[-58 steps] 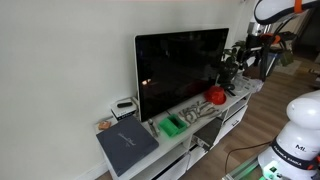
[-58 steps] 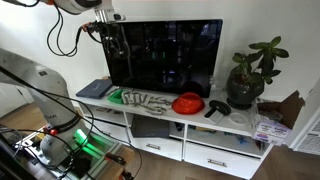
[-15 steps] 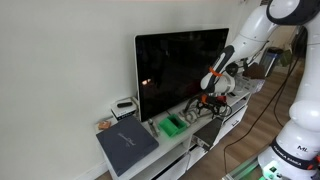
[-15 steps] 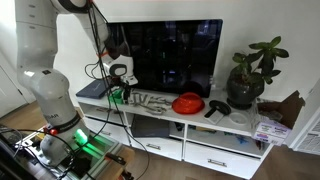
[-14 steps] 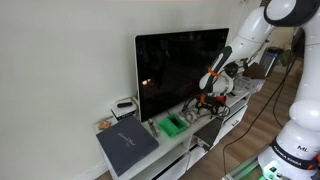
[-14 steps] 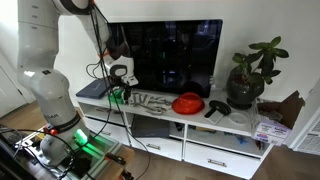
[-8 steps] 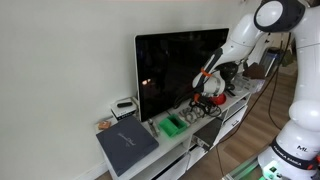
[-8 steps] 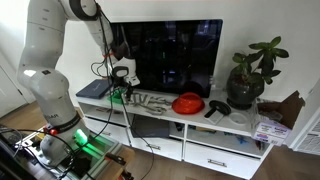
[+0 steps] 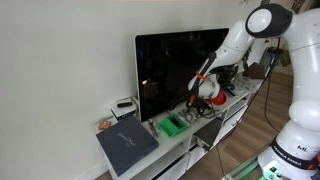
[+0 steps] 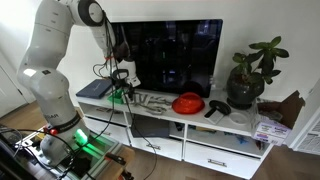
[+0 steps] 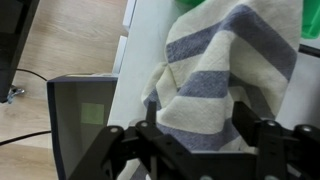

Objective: Place the striped cloth over the hat

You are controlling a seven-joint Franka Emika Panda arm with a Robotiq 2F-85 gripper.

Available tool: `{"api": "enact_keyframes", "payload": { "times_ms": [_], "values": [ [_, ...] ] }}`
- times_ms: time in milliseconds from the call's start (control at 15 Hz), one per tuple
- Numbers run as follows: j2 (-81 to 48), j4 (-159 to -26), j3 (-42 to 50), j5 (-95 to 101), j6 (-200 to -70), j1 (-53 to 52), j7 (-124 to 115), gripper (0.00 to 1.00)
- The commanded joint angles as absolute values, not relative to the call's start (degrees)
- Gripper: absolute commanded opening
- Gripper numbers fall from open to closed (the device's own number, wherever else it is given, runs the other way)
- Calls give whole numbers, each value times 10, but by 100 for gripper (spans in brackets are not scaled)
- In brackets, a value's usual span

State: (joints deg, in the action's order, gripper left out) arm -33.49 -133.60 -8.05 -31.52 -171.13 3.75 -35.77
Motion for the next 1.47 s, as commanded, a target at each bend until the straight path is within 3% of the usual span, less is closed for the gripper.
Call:
{"api": "enact_keyframes", "payload": {
  "times_ms": [0,200,667,1133,1267,1400],
  "values": [
    [-340,-1325,-95,-340,-1719,50,-338,62],
    [-326,-1331,-89,-338,-1714,43,-343,61],
    [-299,-1342,-77,-334,-1706,33,-350,41],
    [-278,-1354,-65,-328,-1698,21,-355,42],
    [-273,-1356,-61,-326,-1694,18,-355,18],
    [-272,-1355,-58,-323,-1688,16,-355,7]
  ]
}}
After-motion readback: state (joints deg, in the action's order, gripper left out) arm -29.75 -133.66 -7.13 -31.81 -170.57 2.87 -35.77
